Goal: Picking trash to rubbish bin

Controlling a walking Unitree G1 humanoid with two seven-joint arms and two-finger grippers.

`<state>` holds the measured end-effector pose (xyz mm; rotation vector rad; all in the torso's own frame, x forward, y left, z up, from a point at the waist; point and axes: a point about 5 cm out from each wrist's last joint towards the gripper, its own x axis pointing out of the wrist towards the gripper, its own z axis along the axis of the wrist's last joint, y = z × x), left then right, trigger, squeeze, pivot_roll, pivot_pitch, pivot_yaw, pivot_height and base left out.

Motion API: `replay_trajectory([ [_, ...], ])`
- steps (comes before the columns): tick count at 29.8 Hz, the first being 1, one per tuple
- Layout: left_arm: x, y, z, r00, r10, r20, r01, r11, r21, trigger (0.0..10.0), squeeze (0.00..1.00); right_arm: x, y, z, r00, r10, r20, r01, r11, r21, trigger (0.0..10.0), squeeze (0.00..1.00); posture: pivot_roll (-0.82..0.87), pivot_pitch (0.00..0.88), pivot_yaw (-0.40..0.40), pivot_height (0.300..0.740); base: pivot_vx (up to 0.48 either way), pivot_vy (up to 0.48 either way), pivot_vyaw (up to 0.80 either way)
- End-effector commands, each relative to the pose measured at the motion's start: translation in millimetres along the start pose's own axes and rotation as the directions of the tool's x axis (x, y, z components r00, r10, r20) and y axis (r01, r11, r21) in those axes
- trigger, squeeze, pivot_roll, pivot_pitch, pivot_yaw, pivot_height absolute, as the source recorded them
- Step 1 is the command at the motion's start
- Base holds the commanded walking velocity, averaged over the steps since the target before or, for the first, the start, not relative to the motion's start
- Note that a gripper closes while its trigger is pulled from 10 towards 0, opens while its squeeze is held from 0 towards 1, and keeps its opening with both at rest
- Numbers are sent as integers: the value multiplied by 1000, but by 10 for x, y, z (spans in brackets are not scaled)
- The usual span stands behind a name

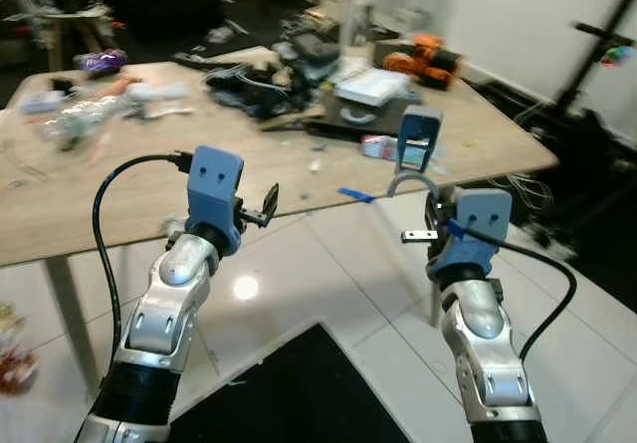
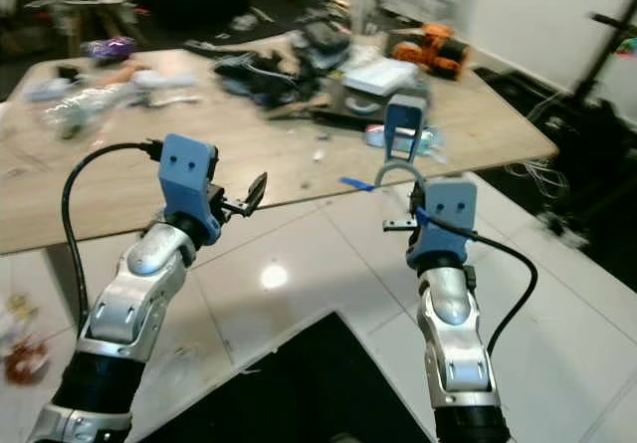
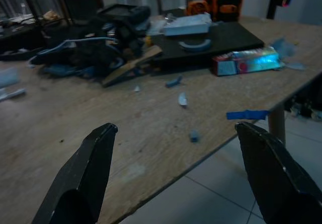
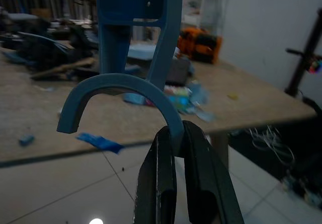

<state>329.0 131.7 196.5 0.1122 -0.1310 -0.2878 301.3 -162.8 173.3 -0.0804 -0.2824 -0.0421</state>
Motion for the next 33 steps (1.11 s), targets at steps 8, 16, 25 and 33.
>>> replay_trajectory([
  [8,-2,22,-46,1000,13,-21,-12,1000,13,10000,0,-15,11,-66,1000,9,-25,-9,1000,9,10000,0,-16,105,56,740,0,0,-800],
  [16,-5,70,-143,997,31,-68,-29,999,30,10000,0,-62,28,-215,996,17,-83,-16,1000,19,10000,0,-13,104,54,740,0,0,-800],
  [25,-12,104,-288,991,30,-132,-24,999,45,10000,0,-188,74,-514,976,41,-215,-30,998,55,10000,0,-14,105,66,740,0,0,-800],
  [33,2,183,-287,990,63,-127,-59,998,37,10000,0,-230,92,-580,969,39,-244,-23,997,69,10000,0,-12,107,68,740,0,0,-800],
])
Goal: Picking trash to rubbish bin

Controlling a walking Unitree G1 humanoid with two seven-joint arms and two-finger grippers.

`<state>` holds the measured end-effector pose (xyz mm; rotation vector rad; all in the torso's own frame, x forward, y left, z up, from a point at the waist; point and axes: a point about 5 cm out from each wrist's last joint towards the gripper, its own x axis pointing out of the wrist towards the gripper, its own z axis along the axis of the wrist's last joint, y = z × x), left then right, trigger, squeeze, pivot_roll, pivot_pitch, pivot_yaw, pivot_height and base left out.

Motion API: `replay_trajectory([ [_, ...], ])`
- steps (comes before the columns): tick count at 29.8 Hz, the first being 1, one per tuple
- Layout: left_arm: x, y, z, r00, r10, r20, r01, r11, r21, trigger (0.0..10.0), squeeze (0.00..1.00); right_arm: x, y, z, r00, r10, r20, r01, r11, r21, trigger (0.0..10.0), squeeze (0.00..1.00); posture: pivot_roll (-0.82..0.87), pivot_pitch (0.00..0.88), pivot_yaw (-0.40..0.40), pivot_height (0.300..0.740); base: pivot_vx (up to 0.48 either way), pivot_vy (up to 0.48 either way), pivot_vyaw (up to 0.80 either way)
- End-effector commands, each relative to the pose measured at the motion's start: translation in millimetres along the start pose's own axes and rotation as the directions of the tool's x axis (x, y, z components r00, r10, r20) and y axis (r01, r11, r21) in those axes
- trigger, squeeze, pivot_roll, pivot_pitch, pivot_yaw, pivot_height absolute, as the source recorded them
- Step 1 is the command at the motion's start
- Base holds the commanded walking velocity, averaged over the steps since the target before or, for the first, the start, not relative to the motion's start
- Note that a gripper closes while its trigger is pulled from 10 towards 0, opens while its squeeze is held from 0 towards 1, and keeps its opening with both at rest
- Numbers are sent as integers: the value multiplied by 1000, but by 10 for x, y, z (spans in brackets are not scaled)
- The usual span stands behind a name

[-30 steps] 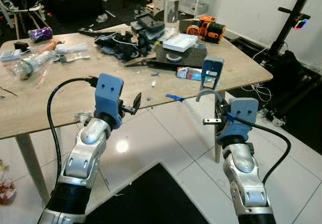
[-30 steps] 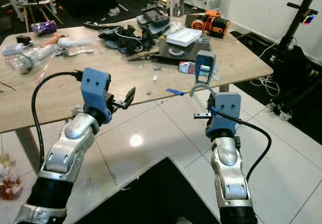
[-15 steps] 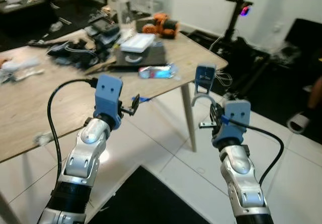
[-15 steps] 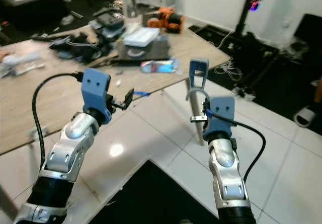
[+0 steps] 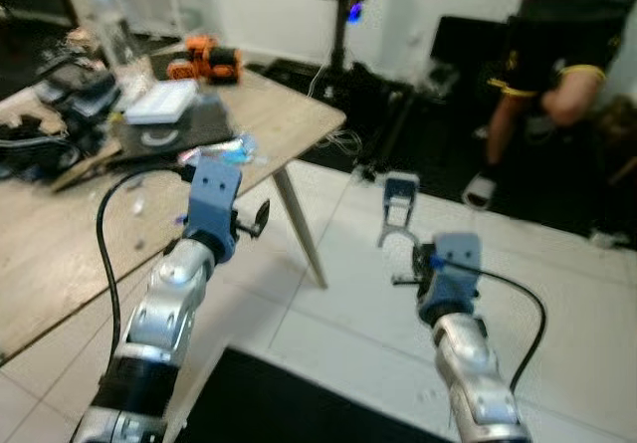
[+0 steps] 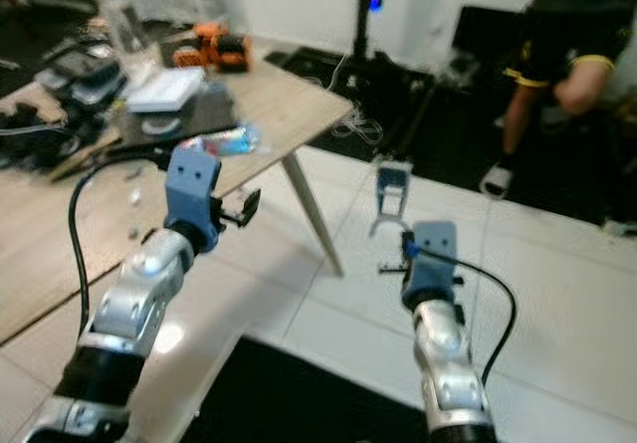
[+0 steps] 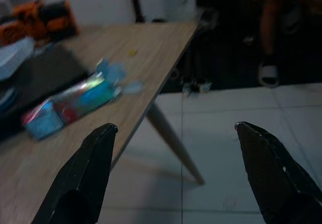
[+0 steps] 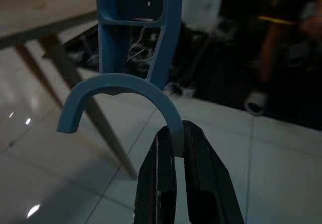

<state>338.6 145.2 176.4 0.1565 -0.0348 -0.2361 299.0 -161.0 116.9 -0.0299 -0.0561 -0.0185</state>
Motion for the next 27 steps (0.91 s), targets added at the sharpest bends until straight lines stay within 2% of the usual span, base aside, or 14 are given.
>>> replay_trajectory([
  [1,-16,70,-77,999,30,-23,-31,999,-10,10000,0,-32,36,-58,1000,7,-19,-6,1000,19,10000,0,-14,108,67,740,0,0,-800],
  [8,-25,94,-122,999,42,-28,-43,999,-15,10000,0,-16,37,-83,1000,7,-22,-6,1000,24,10000,0,-9,112,63,740,0,0,-800],
  [27,5,105,-78,998,65,-11,-65,998,-7,10000,0,-29,48,-97,1000,-2,-29,3,999,32,10000,0,-13,117,71,740,0,0,-800],
])
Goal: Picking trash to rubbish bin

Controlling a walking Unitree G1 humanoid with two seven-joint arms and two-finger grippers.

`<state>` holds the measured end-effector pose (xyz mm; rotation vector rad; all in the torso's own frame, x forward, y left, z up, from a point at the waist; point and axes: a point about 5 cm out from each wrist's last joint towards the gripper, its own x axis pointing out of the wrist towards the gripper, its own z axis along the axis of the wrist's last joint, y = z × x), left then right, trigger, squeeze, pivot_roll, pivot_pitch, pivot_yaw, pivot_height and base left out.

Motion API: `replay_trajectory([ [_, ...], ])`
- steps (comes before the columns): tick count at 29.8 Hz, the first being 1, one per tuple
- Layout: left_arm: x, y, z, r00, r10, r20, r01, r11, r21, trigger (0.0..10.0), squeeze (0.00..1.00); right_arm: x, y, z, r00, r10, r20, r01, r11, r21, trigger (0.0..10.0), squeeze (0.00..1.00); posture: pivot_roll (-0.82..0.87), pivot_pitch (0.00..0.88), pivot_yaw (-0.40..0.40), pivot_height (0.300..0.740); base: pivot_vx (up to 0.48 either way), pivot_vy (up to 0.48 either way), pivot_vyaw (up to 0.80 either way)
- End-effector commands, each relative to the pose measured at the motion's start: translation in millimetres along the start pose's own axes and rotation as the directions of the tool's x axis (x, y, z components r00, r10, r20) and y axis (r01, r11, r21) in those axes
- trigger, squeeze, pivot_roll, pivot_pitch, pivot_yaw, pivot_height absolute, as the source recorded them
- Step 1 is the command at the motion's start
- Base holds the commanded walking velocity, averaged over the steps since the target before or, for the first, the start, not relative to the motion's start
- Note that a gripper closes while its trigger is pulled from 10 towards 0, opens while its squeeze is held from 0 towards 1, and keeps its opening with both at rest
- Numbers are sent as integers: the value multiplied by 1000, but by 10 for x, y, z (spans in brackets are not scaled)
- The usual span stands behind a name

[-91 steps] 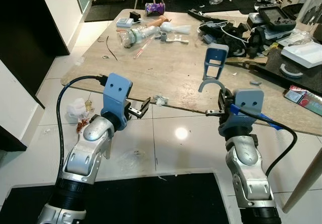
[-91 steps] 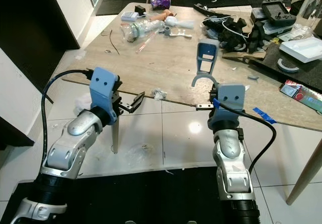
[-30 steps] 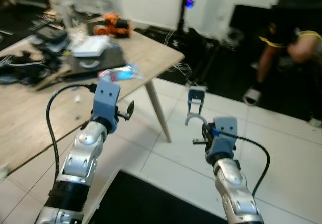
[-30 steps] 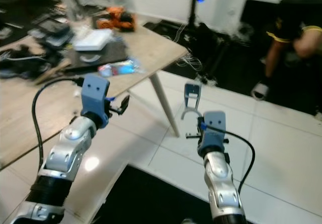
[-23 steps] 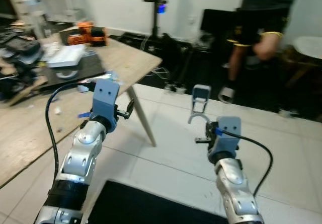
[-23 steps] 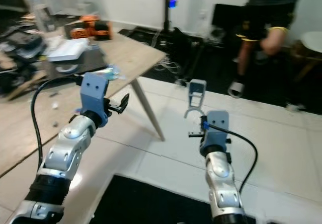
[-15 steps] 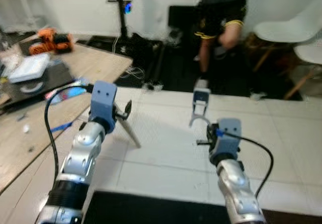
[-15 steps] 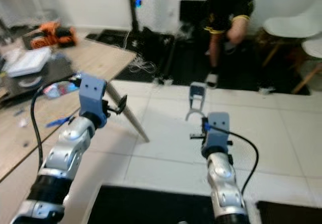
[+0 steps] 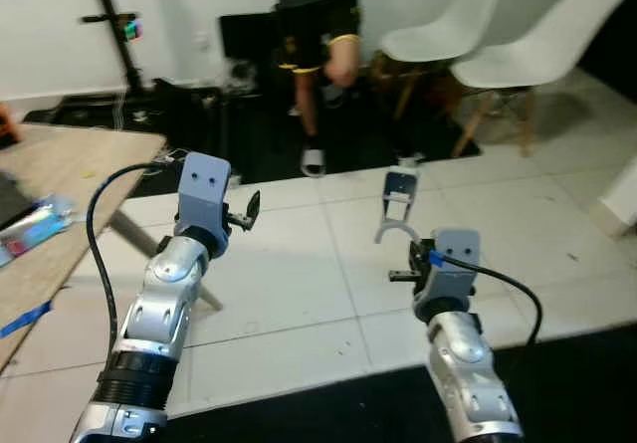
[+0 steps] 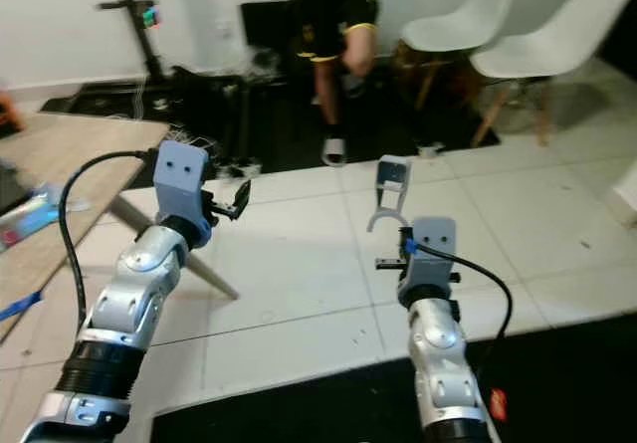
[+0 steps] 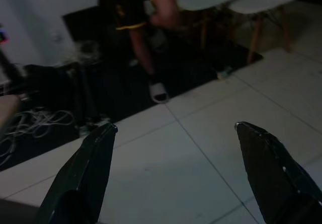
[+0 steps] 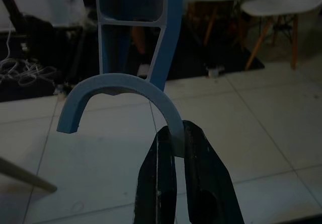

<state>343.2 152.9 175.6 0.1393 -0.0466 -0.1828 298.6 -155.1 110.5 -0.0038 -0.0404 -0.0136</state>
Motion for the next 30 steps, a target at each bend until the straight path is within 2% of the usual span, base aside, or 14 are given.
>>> replay_trajectory([
  [1,-20,24,-54,1000,12,-19,-12,1000,7,10000,0,-21,-13,-38,1000,-6,-13,6,1000,6,10000,0,-13,117,71,740,0,0,-800],
  [30,-14,19,-52,1000,8,-15,-8,1000,21,10000,0,-41,-40,-85,999,-40,-36,40,999,5,10000,0,-12,100,76,740,0,0,-800],
])
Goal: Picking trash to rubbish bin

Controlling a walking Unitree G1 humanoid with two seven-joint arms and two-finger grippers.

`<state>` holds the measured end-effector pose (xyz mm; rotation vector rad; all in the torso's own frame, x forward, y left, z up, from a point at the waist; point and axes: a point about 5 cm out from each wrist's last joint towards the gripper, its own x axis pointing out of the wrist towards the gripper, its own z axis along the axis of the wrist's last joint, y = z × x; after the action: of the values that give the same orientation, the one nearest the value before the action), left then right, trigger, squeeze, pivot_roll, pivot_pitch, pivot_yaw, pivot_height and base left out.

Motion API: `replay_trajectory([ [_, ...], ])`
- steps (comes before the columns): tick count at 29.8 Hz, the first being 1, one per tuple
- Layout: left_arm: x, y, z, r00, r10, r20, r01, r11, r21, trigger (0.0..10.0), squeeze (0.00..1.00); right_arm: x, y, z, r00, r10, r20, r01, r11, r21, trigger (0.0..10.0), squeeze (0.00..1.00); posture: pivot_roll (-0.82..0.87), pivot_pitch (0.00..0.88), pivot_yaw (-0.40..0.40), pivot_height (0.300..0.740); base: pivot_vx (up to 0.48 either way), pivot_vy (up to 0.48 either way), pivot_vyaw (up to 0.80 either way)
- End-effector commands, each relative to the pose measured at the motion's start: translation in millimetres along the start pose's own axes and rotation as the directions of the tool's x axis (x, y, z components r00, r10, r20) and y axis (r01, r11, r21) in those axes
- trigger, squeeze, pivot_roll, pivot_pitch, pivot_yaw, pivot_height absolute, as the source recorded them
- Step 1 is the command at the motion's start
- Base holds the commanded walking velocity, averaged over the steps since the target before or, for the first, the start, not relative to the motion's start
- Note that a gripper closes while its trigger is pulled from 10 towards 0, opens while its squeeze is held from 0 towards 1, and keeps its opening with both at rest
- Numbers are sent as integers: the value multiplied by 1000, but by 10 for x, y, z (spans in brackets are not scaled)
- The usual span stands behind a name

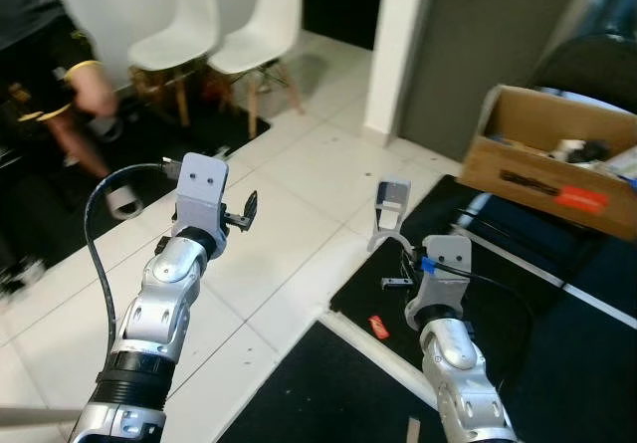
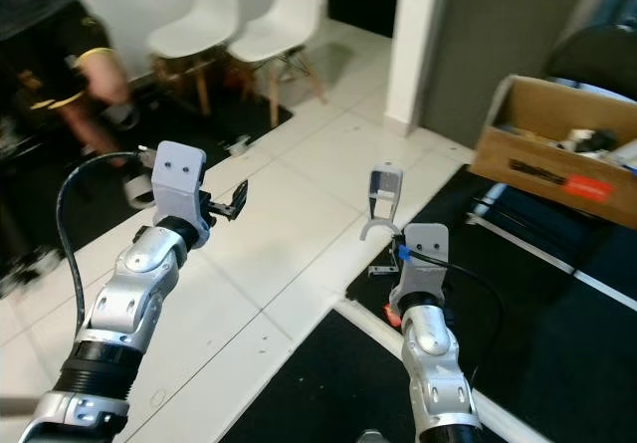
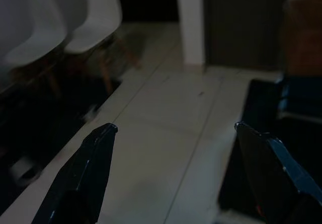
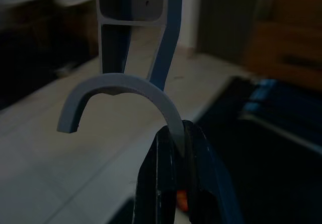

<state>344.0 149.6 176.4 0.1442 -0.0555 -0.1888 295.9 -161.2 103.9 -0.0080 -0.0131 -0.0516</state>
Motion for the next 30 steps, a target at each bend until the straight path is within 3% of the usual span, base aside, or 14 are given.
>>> replay_trajectory([
  [1,-29,49,-64,1000,14,-24,-13,1000,15,10000,0,-12,21,-21,1000,-2,-9,2,1000,11,10000,0,-12,100,76,740,0,0,-800],
  [30,-44,31,-91,999,10,-31,-10,1000,19,10000,0,-23,23,-29,1000,2,-16,-1,1000,10,10000,0,-17,120,73,740,0,0,-800],
])
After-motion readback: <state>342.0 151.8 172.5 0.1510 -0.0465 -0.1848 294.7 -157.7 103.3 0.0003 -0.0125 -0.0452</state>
